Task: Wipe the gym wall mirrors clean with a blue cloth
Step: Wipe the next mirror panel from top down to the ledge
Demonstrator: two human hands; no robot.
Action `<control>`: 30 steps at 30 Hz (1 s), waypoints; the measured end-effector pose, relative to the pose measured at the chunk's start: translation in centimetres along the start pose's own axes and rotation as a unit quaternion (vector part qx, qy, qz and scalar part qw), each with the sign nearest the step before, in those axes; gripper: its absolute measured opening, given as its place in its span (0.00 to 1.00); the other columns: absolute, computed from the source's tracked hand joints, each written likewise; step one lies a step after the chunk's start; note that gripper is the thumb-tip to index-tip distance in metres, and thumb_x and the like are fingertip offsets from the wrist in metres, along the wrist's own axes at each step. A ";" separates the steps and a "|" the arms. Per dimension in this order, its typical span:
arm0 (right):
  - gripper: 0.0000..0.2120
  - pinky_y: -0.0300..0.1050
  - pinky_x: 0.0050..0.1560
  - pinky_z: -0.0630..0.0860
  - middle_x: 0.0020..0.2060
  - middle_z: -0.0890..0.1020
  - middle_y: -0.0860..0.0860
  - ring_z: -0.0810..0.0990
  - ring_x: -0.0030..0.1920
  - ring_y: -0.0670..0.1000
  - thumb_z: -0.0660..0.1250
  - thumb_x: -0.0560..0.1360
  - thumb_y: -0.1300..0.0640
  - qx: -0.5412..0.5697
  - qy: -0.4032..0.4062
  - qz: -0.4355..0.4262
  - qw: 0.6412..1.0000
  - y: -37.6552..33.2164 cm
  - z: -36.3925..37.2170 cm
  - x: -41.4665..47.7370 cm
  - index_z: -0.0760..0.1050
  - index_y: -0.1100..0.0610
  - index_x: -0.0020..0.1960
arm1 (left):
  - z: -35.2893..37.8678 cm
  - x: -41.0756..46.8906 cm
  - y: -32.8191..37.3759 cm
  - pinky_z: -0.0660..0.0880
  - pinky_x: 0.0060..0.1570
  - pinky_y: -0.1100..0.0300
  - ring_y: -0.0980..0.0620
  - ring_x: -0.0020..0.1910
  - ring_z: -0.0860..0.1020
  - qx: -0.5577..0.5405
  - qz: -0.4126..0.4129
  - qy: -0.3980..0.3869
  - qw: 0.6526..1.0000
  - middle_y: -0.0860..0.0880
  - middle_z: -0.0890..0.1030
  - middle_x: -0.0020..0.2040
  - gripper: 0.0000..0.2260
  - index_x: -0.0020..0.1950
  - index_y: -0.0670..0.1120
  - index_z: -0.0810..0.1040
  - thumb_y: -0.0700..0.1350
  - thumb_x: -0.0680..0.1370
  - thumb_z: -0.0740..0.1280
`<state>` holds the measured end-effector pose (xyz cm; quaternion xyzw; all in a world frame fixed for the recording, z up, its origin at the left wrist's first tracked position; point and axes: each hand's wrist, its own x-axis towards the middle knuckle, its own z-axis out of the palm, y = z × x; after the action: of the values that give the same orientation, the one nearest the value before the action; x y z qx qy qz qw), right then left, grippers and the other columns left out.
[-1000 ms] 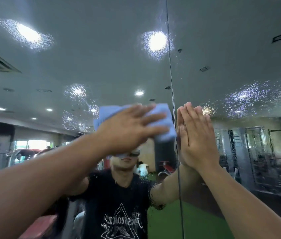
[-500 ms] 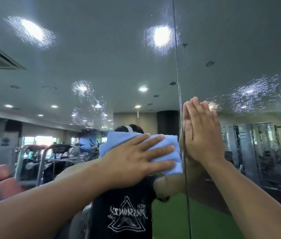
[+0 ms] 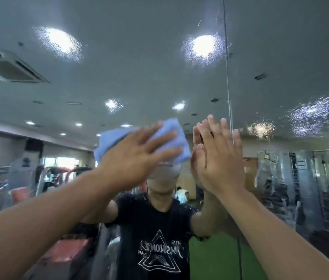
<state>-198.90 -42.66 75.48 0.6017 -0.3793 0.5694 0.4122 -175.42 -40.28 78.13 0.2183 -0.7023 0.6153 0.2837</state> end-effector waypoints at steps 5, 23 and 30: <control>0.28 0.58 0.80 0.43 0.82 0.58 0.53 0.53 0.82 0.58 0.46 0.84 0.48 -0.021 -0.033 -0.005 0.999 -2.3 1.8 -0.4 0.58 0.52 0.82 | -1.8 -7.7 0.3 0.68 0.71 0.39 0.41 0.78 0.62 -0.016 0.134 -0.086 0.987 0.48 0.63 0.80 0.28 0.77 0.56 0.69 0.40 0.77 0.60; 0.27 0.57 0.81 0.45 0.82 0.58 0.52 0.53 0.82 0.55 0.48 0.84 0.50 0.000 0.001 -0.016 1.000 -1.8 2.3 -0.9 0.59 0.52 0.82 | -0.6 -2.4 -0.3 0.69 0.69 0.42 0.40 0.78 0.63 -0.004 -0.023 -0.044 0.999 0.47 0.64 0.79 0.38 0.76 0.55 0.66 0.37 0.69 0.76; 0.27 0.60 0.80 0.45 0.82 0.58 0.52 0.53 0.83 0.57 0.48 0.83 0.51 -0.002 -0.003 -0.014 1.000 -2.0 2.5 -0.8 0.57 0.51 0.82 | -2.9 -7.0 -6.5 0.69 0.69 0.38 0.39 0.76 0.66 -0.006 -0.157 -0.020 0.987 0.47 0.66 0.78 0.24 0.76 0.57 0.66 0.46 0.79 0.57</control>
<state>-196.14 -44.22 74.50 0.6078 -0.3732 0.5609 0.4202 -165.54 -38.65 78.52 0.3369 -0.6684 0.5546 0.3637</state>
